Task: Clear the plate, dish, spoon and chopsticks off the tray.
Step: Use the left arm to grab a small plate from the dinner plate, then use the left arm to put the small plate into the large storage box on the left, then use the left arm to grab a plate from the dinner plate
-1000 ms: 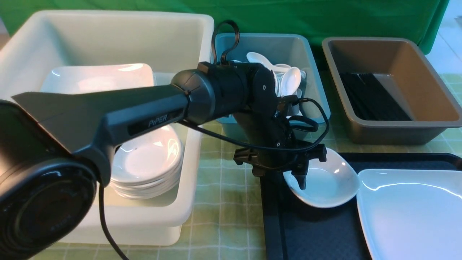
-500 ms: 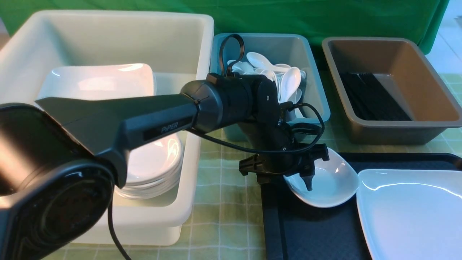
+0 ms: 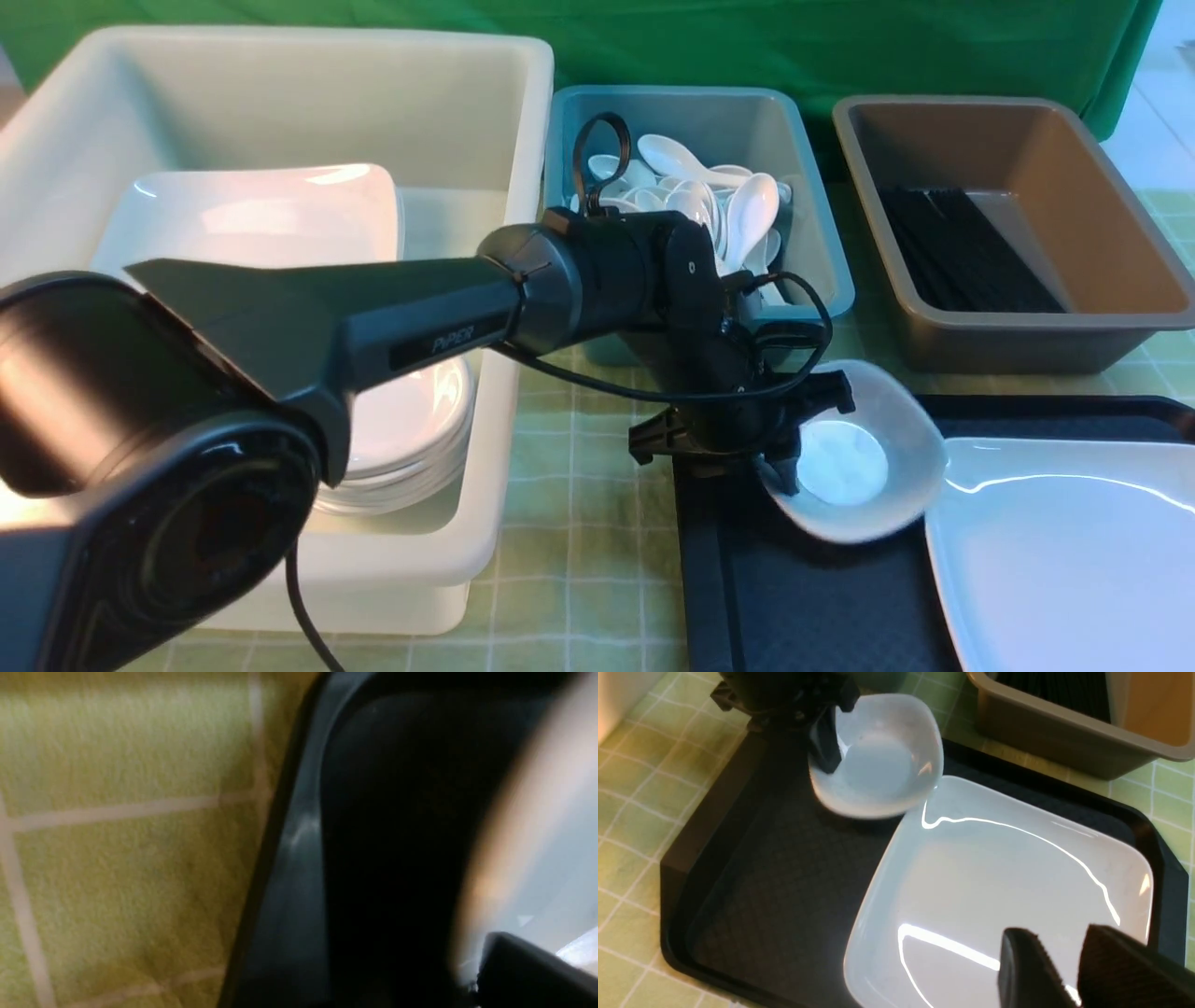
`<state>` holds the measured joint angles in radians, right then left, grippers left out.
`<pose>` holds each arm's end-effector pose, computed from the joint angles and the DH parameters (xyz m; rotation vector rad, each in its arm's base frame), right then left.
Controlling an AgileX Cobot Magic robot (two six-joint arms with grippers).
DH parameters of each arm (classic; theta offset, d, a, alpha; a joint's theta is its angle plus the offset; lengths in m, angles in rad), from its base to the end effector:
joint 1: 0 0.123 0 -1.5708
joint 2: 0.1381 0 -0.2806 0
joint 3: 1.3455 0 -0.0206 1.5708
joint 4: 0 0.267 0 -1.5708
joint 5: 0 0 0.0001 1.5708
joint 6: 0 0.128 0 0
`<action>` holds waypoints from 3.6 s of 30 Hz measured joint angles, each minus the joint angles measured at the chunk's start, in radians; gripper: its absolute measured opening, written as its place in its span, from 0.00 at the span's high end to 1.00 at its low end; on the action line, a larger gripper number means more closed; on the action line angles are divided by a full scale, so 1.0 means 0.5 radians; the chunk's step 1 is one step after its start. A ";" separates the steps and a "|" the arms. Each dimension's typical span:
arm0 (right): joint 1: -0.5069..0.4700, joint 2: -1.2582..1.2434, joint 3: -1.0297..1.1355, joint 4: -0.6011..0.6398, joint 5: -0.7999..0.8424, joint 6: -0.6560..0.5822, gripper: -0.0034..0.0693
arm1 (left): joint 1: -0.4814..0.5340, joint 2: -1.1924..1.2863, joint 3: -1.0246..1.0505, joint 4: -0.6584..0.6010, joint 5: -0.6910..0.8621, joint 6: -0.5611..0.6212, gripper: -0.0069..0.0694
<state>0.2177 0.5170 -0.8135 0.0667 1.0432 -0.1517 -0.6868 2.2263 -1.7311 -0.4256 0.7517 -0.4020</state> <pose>0.1140 0.0328 0.3347 -0.4038 2.1938 0.1187 0.3695 -0.3497 0.1225 0.0461 2.8826 -0.7503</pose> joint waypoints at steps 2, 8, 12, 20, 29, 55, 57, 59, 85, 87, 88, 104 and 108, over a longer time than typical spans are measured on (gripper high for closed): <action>0.000 0.000 0.000 0.000 0.002 0.000 0.70 | 0.000 -0.047 0.000 -0.006 -0.003 0.086 0.86; 0.000 0.000 0.000 0.000 0.003 0.000 0.69 | -0.007 -0.383 0.000 -0.004 0.015 0.274 0.90; 0.000 0.000 0.000 0.000 0.003 0.000 0.69 | 0.039 -0.692 0.000 0.052 0.119 0.346 0.90; 0.000 0.000 0.000 0.000 0.003 0.000 0.68 | 0.553 -1.249 0.001 0.393 0.771 0.653 0.90; 0.000 0.000 0.000 0.000 -0.005 0.000 0.68 | 1.360 -1.440 0.381 0.403 0.933 0.804 0.90; 0.000 0.000 0.000 0.000 -0.020 0.000 0.68 | 1.652 -1.025 0.823 -0.086 0.685 1.240 0.81; 0.000 0.000 0.000 0.000 -0.020 0.002 0.68 | 1.652 -0.999 0.823 -0.093 0.680 1.242 0.75; 0.000 0.000 0.000 0.000 -0.015 0.002 0.68 | 1.652 -0.988 0.823 -0.095 0.670 1.244 0.69; 0.000 0.000 -0.067 -0.012 0.063 0.000 0.84 | 0.644 -1.121 0.366 -0.309 0.833 0.958 0.92; 0.000 -0.002 -0.103 -0.013 0.074 0.000 0.90 | 0.480 -1.043 0.366 -0.318 0.710 0.926 0.92; 0.000 -0.002 -0.138 -0.013 0.090 0.000 0.92 | 0.370 -0.986 0.366 -0.322 0.616 0.904 0.91; 0.000 -0.004 -0.296 -0.013 0.342 0.000 0.95 | -0.352 -0.048 -0.010 -0.327 0.000 0.645 0.34; 0.000 -0.004 -0.296 -0.013 0.346 0.000 0.94 | -0.358 0.059 -0.017 -0.343 -0.028 0.617 0.31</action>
<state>0.2177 0.5151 -0.9615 0.0601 1.2164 -0.1517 -0.8658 2.2558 -1.7394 -0.5971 0.7379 -0.0936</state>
